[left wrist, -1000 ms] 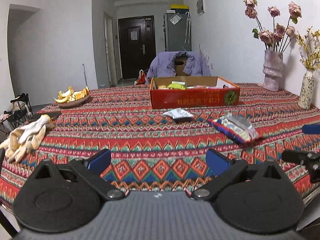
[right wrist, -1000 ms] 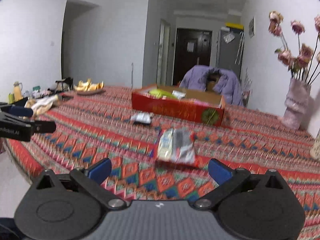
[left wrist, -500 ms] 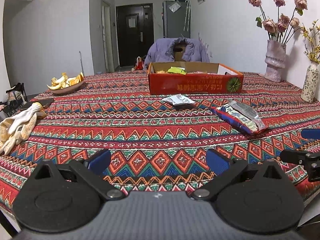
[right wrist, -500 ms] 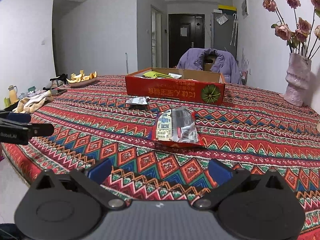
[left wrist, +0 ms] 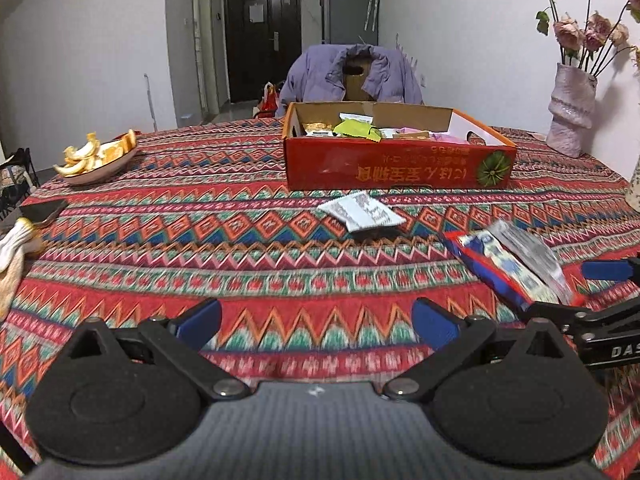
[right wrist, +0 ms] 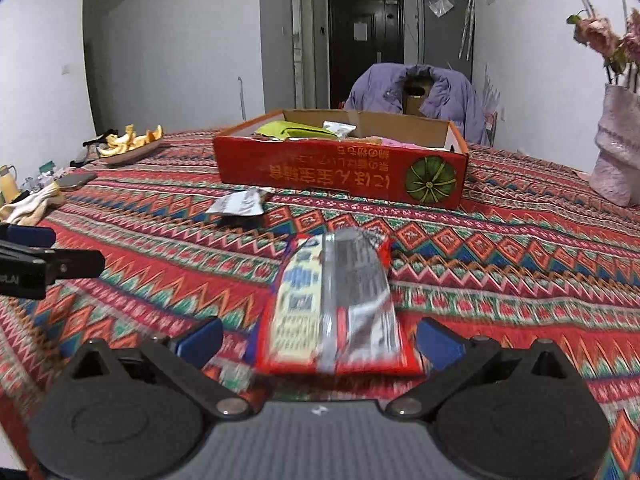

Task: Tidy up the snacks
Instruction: 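Grasp a white packet with the left tool while the right tool grasps a blue-and-silver packet, then carry the held white and blue-and-silver packets over the box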

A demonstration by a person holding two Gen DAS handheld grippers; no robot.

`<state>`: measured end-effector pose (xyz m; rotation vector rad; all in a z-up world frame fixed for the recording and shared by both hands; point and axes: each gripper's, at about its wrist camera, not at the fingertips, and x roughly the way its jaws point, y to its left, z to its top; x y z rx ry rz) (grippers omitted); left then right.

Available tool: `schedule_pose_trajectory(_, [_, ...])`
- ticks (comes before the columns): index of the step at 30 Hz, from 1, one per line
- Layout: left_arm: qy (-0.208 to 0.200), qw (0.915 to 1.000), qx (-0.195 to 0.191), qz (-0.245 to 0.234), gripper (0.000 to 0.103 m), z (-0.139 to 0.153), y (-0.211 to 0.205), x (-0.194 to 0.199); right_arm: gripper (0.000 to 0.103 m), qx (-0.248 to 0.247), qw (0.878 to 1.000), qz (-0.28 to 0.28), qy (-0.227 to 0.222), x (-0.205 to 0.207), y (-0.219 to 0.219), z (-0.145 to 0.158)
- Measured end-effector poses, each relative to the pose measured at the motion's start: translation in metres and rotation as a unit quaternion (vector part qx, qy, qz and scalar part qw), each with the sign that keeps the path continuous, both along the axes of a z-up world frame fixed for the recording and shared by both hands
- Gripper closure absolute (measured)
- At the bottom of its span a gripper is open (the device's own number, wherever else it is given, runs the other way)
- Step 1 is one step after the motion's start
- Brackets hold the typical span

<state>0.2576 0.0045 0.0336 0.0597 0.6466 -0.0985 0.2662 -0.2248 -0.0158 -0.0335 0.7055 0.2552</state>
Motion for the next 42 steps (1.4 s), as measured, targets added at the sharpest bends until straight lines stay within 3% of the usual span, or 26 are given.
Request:
schedule_pose_trajectory(6, [0.025, 0.9996, -0.009, -0.003, 0.000, -0.005, -0.009, 0.054, 0.007, -0.015, 1.000, -0.005, 0.018, 0.044, 0.008, -0.013])
schedule_pose_trajectory(8, [0.035, 0.9992, -0.018, -0.004, 0.000, -0.008, -0.013, 0.072, 0.014, -0.014, 1.000, -0.003, 0.016, 0.049, 0.004, -0.014])
schedule_pose_trajectory(10, [0.042, 0.9987, -0.027, -0.009, 0.000, -0.012, -0.017, 0.088, 0.031, 0.007, 1.000, -0.004, 0.027, 0.054, -0.008, -0.014])
schedule_pose_trajectory(20, [0.045, 0.9988, -0.017, -0.009, 0.001, -0.032, -0.056, 0.157, 0.035, 0.009, 0.998, -0.056, 0.030, 0.074, -0.056, -0.015])
schedule_pose_trajectory(22, [0.051, 0.9983, -0.028, -0.009, 0.011, -0.035, -0.057, 0.163, 0.035, 0.009, 0.998, -0.057, 0.029, 0.076, -0.059, -0.016])
schedule_pose_trajectory(24, [0.065, 0.9972, -0.038, -0.005, 0.031, -0.038, -0.058, 0.167, 0.035, 0.010, 0.998, -0.054, 0.026, 0.077, -0.060, -0.018])
schedule_pose_trajectory(25, [0.061, 0.9975, -0.036, 0.000, 0.034, -0.039, -0.058, 0.168, 0.035, 0.010, 0.998, -0.053, 0.025, 0.077, -0.060, -0.018])
schedule_pose_trajectory(27, [0.057, 0.9979, -0.031, 0.006, 0.050, -0.039, -0.059, 0.168, 0.035, 0.011, 0.998, -0.051, 0.022, 0.077, -0.061, -0.019])
schedule_pose_trajectory(28, [0.058, 0.9976, -0.037, 0.005, 0.050, -0.038, -0.059, 0.168, 0.036, 0.011, 0.998, -0.050, 0.022, 0.077, -0.061, -0.018])
schedule_pose_trajectory(30, [0.062, 0.9968, -0.051, 0.001, 0.061, -0.035, -0.058, 0.164, 0.037, 0.008, 0.999, -0.049, 0.021, 0.076, -0.061, -0.018])
schedule_pose_trajectory(35, [0.051, 0.9968, -0.055, -0.025, 0.062, -0.019, -0.062, 0.137, 0.042, 0.000, 0.999, -0.042, 0.017, 0.064, -0.055, -0.012])
schedule_pose_trajectory(42, [0.031, 0.9957, -0.065, -0.058, 0.062, 0.016, -0.065, 0.066, 0.044, 0.003, 1.000, -0.030, -0.005, 0.025, -0.044, 0.013])
